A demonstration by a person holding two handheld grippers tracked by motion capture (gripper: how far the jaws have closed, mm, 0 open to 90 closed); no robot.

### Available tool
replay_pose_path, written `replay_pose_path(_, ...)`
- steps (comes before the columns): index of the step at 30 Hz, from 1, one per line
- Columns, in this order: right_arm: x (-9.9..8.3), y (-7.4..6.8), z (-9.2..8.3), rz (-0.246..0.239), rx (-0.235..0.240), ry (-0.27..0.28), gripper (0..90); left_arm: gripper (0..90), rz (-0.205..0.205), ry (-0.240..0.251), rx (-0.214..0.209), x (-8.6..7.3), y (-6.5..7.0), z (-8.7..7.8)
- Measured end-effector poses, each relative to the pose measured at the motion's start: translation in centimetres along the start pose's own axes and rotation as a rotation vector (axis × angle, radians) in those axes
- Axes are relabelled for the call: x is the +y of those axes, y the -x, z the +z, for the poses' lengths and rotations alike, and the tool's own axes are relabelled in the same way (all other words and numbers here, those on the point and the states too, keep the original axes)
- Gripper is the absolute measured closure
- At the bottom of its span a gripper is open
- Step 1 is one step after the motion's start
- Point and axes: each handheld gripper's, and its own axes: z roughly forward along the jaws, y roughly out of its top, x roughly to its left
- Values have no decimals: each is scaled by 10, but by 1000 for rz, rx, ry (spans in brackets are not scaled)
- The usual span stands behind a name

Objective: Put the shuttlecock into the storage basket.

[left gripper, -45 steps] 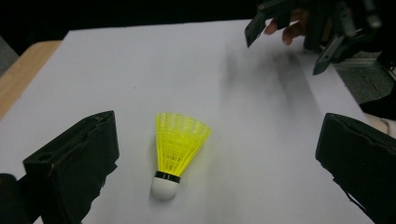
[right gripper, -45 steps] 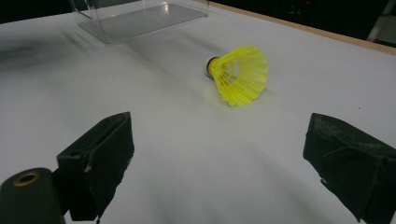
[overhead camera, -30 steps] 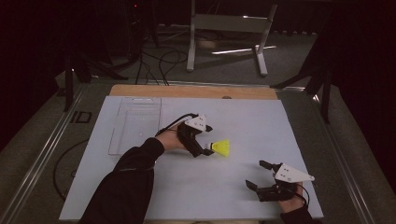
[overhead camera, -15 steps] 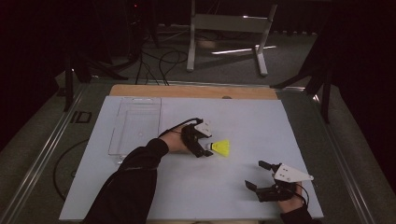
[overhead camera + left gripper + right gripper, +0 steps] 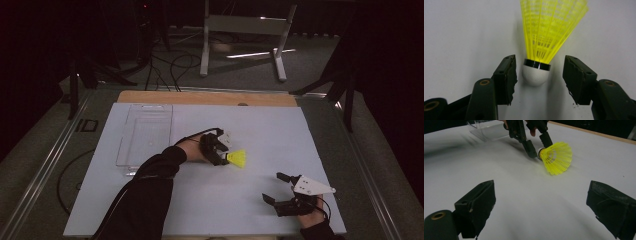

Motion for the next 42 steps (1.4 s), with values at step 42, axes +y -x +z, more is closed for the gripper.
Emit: replay_pose_path(42,0,1,0,8,-7,-3,87,656,-110,-17,-67,19,1,-43)
